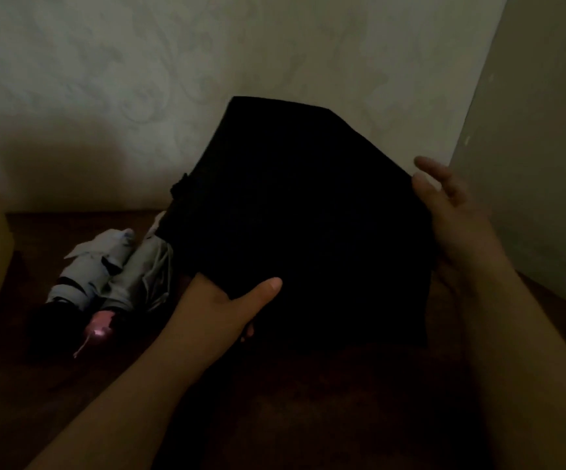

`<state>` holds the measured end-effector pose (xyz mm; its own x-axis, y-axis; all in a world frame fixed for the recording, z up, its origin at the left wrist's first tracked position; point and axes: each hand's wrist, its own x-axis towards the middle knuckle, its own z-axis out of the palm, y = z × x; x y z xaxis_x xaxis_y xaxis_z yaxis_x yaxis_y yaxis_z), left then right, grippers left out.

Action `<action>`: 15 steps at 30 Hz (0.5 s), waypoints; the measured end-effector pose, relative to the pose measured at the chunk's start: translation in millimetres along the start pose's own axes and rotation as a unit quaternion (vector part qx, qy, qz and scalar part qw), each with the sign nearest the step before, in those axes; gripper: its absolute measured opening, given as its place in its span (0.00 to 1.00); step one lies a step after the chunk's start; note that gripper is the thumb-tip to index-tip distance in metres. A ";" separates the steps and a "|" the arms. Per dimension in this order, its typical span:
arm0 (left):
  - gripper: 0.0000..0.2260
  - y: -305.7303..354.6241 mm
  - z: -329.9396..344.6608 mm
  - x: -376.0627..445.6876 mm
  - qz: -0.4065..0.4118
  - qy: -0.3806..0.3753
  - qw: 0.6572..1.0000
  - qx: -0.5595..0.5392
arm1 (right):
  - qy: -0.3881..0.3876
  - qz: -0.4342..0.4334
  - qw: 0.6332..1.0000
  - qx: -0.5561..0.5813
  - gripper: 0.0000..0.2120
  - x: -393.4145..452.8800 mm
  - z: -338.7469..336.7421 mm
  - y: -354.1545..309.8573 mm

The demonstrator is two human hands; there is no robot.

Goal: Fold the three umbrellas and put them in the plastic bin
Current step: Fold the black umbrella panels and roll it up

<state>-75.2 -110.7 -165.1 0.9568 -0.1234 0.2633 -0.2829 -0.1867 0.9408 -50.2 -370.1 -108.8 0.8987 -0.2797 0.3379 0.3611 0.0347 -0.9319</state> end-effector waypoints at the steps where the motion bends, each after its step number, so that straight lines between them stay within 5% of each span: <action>1: 0.05 -1.1 0.3 -0.2 0.000 -0.011 1.000 0.010 | 0.002 -0.018 1.000 -0.003 0.08 0.8 -2.4 -1.0; 4: 0.05 -1.1 0.5 -0.6 0.004 -0.015 1.000 0.023 | -0.019 -0.016 0.999 -0.042 0.12 -0.6 -5.9 -1.5; 10: 0.05 -2.5 -1.8 1.8 0.009 0.013 1.000 0.008 | -0.038 0.161 0.986 0.020 0.12 0.1 -8.7 -5.7; 15: 0.04 -4.5 -3.8 2.7 0.018 0.028 0.999 0.009 | -0.062 0.215 0.975 0.012 0.07 -4.0 -12.7 -10.1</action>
<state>-71.1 -106.4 -167.8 0.9478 -0.0750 0.3099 -0.3188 -0.2012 0.9262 -60.6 -381.5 -102.4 0.9908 -0.1164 -0.0686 -0.0513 0.1460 -0.9880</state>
